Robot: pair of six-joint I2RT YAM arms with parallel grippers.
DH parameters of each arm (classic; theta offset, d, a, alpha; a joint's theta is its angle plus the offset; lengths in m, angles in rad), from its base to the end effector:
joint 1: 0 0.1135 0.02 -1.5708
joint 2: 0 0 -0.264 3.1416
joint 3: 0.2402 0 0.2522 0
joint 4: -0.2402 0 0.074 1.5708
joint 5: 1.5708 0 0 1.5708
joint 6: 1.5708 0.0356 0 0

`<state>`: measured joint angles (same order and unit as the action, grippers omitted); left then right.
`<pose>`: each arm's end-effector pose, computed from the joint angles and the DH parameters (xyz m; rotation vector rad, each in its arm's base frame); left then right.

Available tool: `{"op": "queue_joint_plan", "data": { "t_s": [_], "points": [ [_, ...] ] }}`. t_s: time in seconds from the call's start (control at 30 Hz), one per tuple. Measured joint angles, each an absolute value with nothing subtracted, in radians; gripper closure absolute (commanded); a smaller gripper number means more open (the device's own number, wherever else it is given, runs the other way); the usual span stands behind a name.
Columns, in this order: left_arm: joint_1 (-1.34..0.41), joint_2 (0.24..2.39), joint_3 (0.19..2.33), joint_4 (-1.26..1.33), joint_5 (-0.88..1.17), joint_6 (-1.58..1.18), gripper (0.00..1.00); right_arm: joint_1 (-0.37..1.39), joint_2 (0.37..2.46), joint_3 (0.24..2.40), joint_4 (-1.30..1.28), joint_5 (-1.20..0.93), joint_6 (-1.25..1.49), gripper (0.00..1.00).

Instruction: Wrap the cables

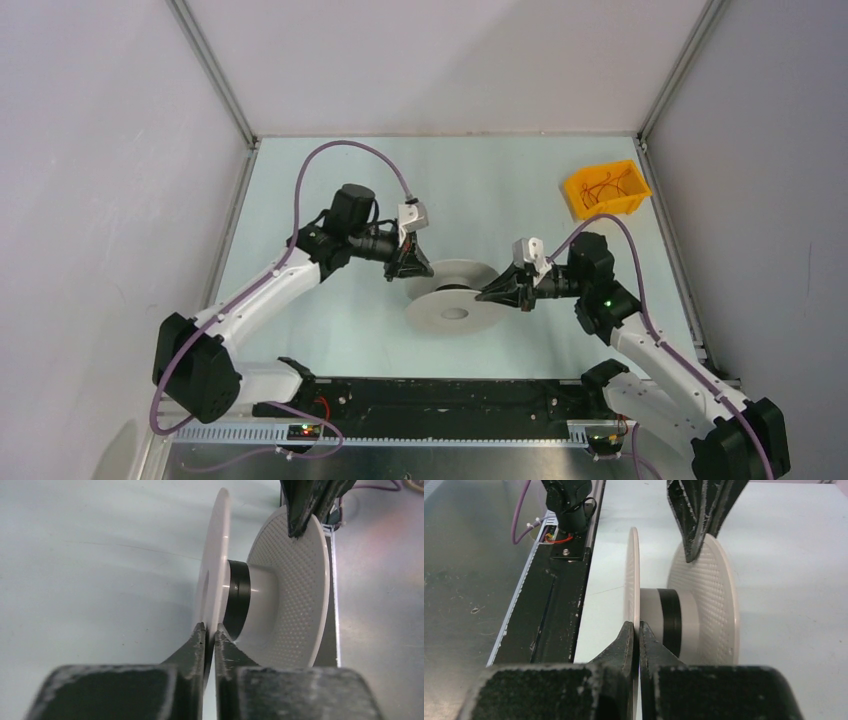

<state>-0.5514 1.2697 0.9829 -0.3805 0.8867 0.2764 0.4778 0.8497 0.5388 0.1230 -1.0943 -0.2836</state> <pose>0.2150 -0.1647 0.2942 1.2984 1.7426 -1.1370 0.1506 0.1136 0.2771 -1.3342 1.1774 1.0908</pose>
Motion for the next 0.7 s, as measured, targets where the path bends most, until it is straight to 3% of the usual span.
{"op": "queue_joint_plan", "data": {
  "t_s": [0.23,0.3,0.5,0.7],
  "points": [
    [-0.552,1.264,0.997,-0.41,0.876,0.226,1.0,0.477,0.804,0.539,0.148,-1.024,-0.245,0.53],
    [-0.554,1.24,1.003,-0.411,0.806,0.182,1.0,0.478,0.791,0.539,0.176,-0.994,-0.215,0.48],
    [-0.556,1.092,0.993,-0.419,0.574,0.093,1.0,0.478,0.785,0.546,0.267,-0.869,-0.078,0.44],
    [-0.555,0.939,0.933,-0.423,0.308,0.036,1.0,0.448,0.812,0.612,0.282,-0.597,0.069,0.44]
  ]
}}
